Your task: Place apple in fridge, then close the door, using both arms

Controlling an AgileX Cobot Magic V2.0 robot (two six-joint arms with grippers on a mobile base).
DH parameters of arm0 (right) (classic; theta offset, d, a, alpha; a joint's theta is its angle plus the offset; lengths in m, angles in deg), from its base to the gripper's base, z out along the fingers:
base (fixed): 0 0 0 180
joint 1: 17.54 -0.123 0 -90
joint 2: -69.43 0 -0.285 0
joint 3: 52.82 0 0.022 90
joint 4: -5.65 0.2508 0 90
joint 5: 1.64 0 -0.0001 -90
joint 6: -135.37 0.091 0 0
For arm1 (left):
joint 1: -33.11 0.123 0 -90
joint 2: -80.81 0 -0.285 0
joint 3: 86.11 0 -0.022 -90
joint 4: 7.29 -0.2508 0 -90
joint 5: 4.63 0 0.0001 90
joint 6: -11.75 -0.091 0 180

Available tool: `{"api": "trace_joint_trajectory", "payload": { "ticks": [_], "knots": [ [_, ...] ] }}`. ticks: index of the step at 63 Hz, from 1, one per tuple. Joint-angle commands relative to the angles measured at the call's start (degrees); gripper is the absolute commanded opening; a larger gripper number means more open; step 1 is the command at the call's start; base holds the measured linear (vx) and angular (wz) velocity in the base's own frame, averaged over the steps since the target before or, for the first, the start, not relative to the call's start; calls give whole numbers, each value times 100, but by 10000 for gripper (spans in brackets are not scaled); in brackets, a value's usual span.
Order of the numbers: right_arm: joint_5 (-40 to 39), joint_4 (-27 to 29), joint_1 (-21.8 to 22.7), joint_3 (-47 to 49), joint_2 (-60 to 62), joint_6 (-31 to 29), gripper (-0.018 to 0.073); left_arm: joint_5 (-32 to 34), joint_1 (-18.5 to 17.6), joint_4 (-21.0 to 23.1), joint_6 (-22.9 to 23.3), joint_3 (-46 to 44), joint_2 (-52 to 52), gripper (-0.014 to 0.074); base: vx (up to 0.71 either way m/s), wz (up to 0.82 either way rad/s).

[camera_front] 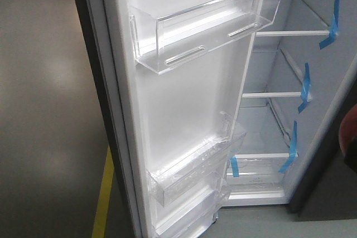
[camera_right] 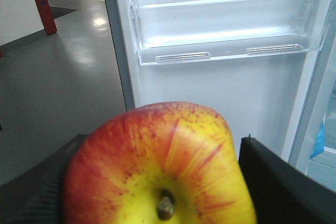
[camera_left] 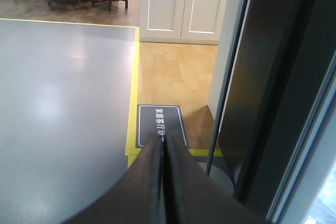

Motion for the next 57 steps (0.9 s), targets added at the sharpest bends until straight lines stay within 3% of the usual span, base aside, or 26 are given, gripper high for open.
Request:
{"api": "trace_joint_trajectory", "payload": {
  "ticks": [1, 17, 28, 34, 41, 50, 57],
  "knots": [
    [-319, 290, 20, 124, -58, -66, -4, 429, 8, -11, 17, 121, -36, -6, 0, 0],
    [-500, 341, 20, 124, -58, -45, -4, 429, 8, -11, 17, 121, -36, -6, 0, 0],
    [-1306, 278, 20, 124, -117, -74, -4, 429, 8, -11, 17, 121, -36, -6, 0, 0],
    [-1908, 520, 33, 129, -322, -133, -4, 429, 8, -11, 17, 121, -36, -6, 0, 0],
    [-2204, 1061, 33, 407, -982, -1040, -4, 429, 8, -11, 17, 121, -36, -6, 0, 0],
    [-1166, 1780, 33, 1547, -2257, -2171, -4, 429, 8, -11, 17, 121, -36, -6, 0, 0],
    [-790, 2224, 33, 2504, -3242, -2428, -4, 429, 8, -11, 17, 121, -36, -6, 0, 0]
  ]
}}
